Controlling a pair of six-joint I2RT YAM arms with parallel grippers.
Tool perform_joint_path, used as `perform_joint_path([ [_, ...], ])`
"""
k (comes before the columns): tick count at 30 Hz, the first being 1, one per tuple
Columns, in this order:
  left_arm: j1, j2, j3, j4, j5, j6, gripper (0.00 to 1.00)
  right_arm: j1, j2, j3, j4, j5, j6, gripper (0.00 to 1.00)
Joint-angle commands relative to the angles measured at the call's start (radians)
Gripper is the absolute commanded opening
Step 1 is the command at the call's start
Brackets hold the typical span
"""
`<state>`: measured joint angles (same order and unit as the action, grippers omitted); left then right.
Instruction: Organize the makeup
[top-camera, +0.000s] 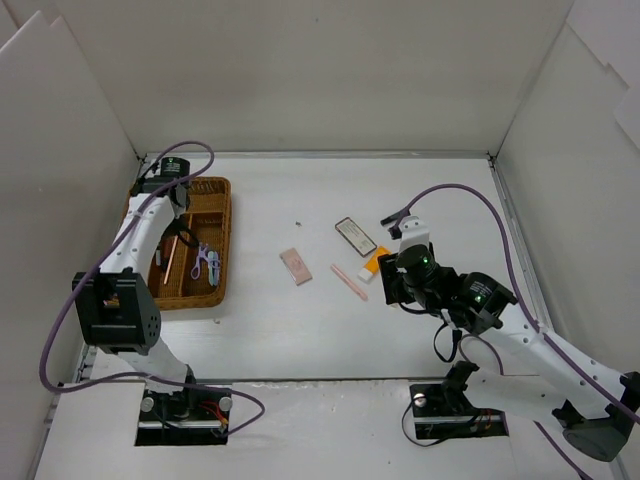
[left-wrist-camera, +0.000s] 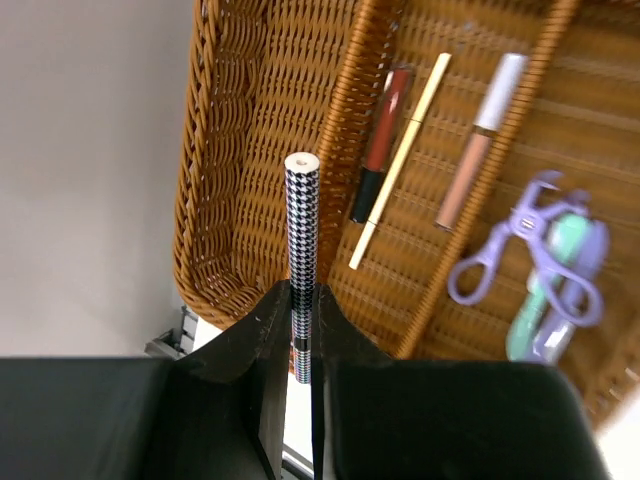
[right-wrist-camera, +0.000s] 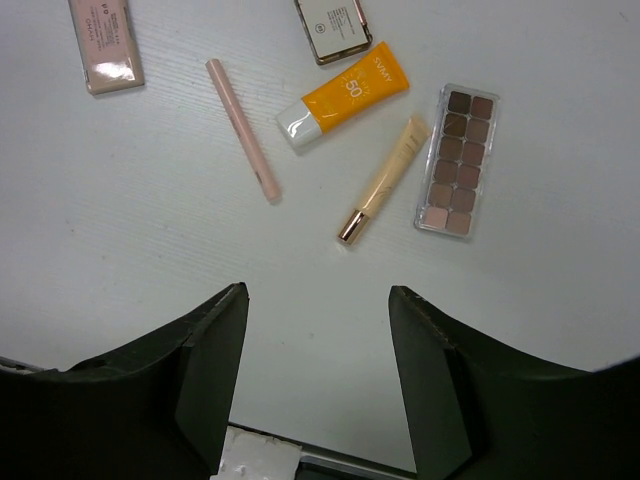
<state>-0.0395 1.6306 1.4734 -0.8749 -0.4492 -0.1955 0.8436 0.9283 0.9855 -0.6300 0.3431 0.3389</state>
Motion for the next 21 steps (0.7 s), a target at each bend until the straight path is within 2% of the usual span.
perform_joint_path([
  [1,0.044,0.040,0.033,0.057,0.016,0.116,0.00,-0.008,0.013,0.047,0.052,0.016,-0.003,0.55],
  [6,0.053,0.132,0.068,0.048,0.047,0.107,0.12,-0.011,0.012,0.041,0.052,0.023,0.006,0.56],
  [7,0.053,0.138,0.076,0.042,0.052,0.102,0.22,-0.008,0.009,0.039,0.050,0.025,0.006,0.56],
  [9,0.053,0.132,0.076,0.042,0.070,0.094,0.30,-0.005,0.010,0.035,0.052,0.030,0.006,0.56],
  [10,0.041,0.129,0.076,0.042,0.073,0.091,0.38,-0.008,0.007,0.035,0.050,0.030,0.008,0.56],
  [13,0.041,0.101,0.076,0.025,0.101,0.070,0.52,-0.008,0.003,0.028,0.050,0.033,0.009,0.56],
  [17,0.001,0.065,0.122,-0.044,0.158,-0.030,0.59,-0.008,-0.013,0.019,0.050,0.046,0.011,0.56],
  [20,-0.089,0.035,0.153,-0.076,0.263,-0.172,0.60,-0.008,-0.031,0.007,0.050,0.056,0.009,0.56],
  [21,-0.156,0.029,0.154,-0.079,0.302,-0.220,0.62,-0.009,-0.037,0.005,0.049,0.056,0.006,0.56],
])
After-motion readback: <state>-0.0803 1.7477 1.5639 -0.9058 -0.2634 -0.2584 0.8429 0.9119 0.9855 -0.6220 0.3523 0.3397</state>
